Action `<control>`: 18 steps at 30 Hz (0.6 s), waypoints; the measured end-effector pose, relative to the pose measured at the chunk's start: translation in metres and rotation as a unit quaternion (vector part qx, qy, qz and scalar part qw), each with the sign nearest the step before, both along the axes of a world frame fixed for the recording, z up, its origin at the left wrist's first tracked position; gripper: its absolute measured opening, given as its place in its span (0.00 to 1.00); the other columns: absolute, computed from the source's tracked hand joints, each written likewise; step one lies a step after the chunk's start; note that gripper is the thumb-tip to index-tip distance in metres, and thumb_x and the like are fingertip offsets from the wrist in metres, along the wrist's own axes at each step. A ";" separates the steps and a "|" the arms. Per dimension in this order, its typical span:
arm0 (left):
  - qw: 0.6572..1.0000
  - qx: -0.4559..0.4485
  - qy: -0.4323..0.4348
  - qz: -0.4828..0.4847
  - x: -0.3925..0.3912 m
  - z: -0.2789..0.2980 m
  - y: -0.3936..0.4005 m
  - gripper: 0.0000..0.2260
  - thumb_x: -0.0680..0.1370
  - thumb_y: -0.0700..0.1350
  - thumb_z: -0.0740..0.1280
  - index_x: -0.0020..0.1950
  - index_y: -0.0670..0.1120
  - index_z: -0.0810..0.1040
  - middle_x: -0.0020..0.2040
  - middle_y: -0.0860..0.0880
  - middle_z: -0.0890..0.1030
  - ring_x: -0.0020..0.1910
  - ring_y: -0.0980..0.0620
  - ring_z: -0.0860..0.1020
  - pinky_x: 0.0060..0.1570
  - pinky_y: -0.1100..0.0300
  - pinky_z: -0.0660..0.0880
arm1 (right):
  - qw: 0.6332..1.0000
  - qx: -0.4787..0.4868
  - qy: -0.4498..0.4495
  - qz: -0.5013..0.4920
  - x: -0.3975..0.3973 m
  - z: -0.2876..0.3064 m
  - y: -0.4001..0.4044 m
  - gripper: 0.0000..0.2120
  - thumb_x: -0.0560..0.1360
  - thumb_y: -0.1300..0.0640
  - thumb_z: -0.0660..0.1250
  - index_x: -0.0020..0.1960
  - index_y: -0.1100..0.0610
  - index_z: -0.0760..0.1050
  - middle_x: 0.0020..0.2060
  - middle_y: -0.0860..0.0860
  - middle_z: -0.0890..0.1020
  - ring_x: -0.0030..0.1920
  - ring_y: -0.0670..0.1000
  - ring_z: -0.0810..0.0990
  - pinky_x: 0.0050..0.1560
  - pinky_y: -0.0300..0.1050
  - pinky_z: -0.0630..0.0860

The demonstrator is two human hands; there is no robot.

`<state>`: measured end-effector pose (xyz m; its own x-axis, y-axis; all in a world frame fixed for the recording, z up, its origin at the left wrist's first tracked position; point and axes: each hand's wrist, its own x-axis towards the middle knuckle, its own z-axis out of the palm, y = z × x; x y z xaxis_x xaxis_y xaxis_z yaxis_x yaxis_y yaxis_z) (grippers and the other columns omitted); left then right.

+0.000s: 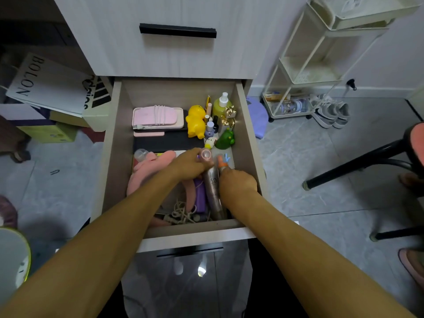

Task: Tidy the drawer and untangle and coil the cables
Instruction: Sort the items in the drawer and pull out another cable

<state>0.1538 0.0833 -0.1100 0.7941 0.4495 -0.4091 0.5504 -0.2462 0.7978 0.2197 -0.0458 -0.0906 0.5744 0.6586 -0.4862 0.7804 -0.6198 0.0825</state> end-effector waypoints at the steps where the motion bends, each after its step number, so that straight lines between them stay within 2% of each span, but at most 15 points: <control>1: 1.000 -0.008 -0.002 0.001 0.001 -0.002 0.001 0.08 0.79 0.44 0.67 0.55 0.42 0.77 0.50 0.37 0.82 0.40 0.49 0.78 0.45 0.56 0.79 | 1.000 -0.009 0.019 -0.010 0.000 0.000 -0.001 0.37 0.80 0.61 0.59 0.79 0.57 0.37 0.69 0.57 0.71 0.61 0.57 0.77 0.52 0.49 0.74; 3: 1.000 -0.013 0.001 -0.010 0.001 -0.002 0.001 0.07 0.80 0.45 0.66 0.56 0.45 0.76 0.48 0.41 0.82 0.39 0.48 0.78 0.50 0.49 0.80 | 0.999 -0.006 0.037 -0.027 0.000 0.003 -0.003 0.31 0.80 0.61 0.59 0.78 0.59 0.48 0.69 0.58 0.70 0.61 0.58 0.77 0.55 0.51 0.75; 4: 1.000 -0.008 0.009 -0.019 0.002 -0.002 0.001 0.07 0.80 0.46 0.66 0.58 0.47 0.75 0.49 0.42 0.82 0.40 0.48 0.79 0.52 0.49 0.79 | 0.998 0.020 0.039 -0.038 0.001 0.004 -0.003 0.30 0.79 0.61 0.60 0.77 0.59 0.52 0.67 0.59 0.72 0.60 0.59 0.78 0.54 0.51 0.75; 7: 0.995 0.015 0.048 -0.091 0.003 -0.008 0.002 0.14 0.80 0.39 0.63 0.65 0.47 0.74 0.56 0.46 0.81 0.50 0.48 0.78 0.54 0.56 0.74 | 0.989 0.135 0.026 -0.057 0.007 0.005 0.003 0.27 0.77 0.58 0.63 0.73 0.61 0.58 0.62 0.60 0.73 0.58 0.60 0.78 0.52 0.50 0.75; 10: 0.981 0.066 0.099 -0.155 0.002 -0.014 0.003 0.20 0.76 0.35 0.63 0.69 0.45 0.73 0.62 0.43 0.79 0.60 0.43 0.77 0.61 0.51 0.73 | 0.987 0.154 0.052 -0.005 0.014 0.002 0.012 0.27 0.77 0.55 0.63 0.72 0.59 0.58 0.67 0.59 0.66 0.66 0.62 0.69 0.61 0.53 0.69; 12: 0.974 0.107 0.104 -0.171 0.003 -0.017 0.004 0.20 0.76 0.37 0.65 0.68 0.44 0.74 0.61 0.43 0.80 0.59 0.43 0.77 0.59 0.52 0.74 | 0.989 0.124 0.081 0.024 0.020 -0.004 0.017 0.31 0.78 0.53 0.62 0.77 0.56 0.52 0.74 0.59 0.58 0.72 0.62 0.60 0.67 0.57 0.65; 14: 0.967 0.145 0.097 -0.187 0.006 -0.019 0.004 0.17 0.76 0.39 0.65 0.66 0.44 0.75 0.59 0.43 0.81 0.57 0.43 0.78 0.57 0.53 0.75 | 0.990 0.092 0.101 0.033 0.026 -0.010 0.020 0.33 0.78 0.50 0.62 0.78 0.51 0.50 0.77 0.57 0.50 0.75 0.63 0.53 0.69 0.59 0.61; 16: 0.952 0.207 0.103 -0.201 0.008 -0.022 0.005 0.15 0.76 0.43 0.66 0.63 0.46 0.76 0.56 0.43 0.81 0.54 0.42 0.78 0.50 0.52 0.76 | 0.993 0.065 0.088 0.044 0.028 -0.015 0.022 0.32 0.77 0.47 0.63 0.77 0.48 0.53 0.77 0.58 0.50 0.74 0.63 0.53 0.68 0.59 0.62; 18: 0.929 0.276 0.124 -0.212 0.009 -0.025 0.004 0.13 0.76 0.48 0.67 0.60 0.48 0.76 0.54 0.42 0.80 0.51 0.40 0.78 0.43 0.54 0.72 | 0.995 0.058 0.074 0.038 0.025 -0.018 0.024 0.32 0.76 0.47 0.65 0.75 0.48 0.55 0.74 0.61 0.56 0.73 0.63 0.56 0.66 0.58 0.65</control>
